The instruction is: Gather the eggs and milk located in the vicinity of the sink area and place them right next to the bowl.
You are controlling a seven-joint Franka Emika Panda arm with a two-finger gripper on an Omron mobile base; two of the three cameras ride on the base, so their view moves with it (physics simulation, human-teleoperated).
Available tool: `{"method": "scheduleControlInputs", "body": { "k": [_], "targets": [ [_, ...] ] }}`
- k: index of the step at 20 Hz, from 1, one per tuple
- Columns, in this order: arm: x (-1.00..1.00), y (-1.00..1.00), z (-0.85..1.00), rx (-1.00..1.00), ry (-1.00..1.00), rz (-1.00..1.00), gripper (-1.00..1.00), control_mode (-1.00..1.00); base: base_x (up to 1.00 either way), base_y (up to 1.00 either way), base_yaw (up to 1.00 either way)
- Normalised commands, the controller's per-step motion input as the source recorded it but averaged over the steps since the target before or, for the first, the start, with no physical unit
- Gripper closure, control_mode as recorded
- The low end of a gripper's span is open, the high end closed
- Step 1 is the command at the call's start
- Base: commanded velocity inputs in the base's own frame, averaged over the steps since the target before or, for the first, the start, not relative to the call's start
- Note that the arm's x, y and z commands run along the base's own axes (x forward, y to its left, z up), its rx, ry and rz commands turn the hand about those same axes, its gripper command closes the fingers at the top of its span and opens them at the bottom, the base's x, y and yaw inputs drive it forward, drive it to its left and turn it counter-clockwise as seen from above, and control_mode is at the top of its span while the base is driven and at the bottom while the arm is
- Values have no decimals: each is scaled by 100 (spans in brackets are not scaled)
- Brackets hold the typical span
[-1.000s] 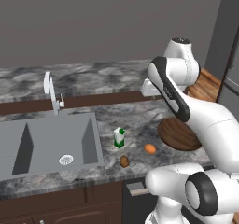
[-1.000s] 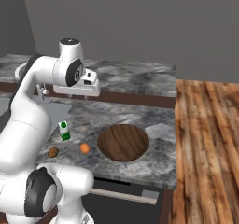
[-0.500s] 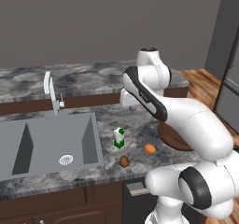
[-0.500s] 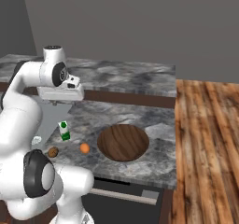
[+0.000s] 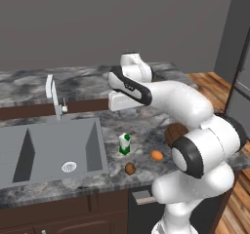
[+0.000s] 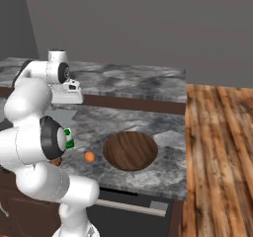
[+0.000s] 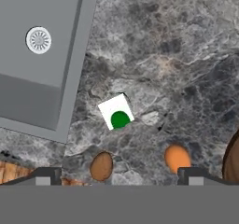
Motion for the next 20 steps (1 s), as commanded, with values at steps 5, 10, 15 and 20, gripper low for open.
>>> {"method": "scheduleControlInputs", "body": {
  "k": [5, 10, 15, 20],
  "targets": [
    [26, 2, -46, 0, 16, 5, -100, -100, 0, 0, 0],
    [27, 4, -85, 0, 5, 6, -100, -100, 0, 0, 0],
    [25, 2, -74, 0, 4, 7, -100, -100, 0, 0, 0],
    [-2, 6, -10, 0, 8, 8, -100, -100, 0, 0, 0]
  ]
}}
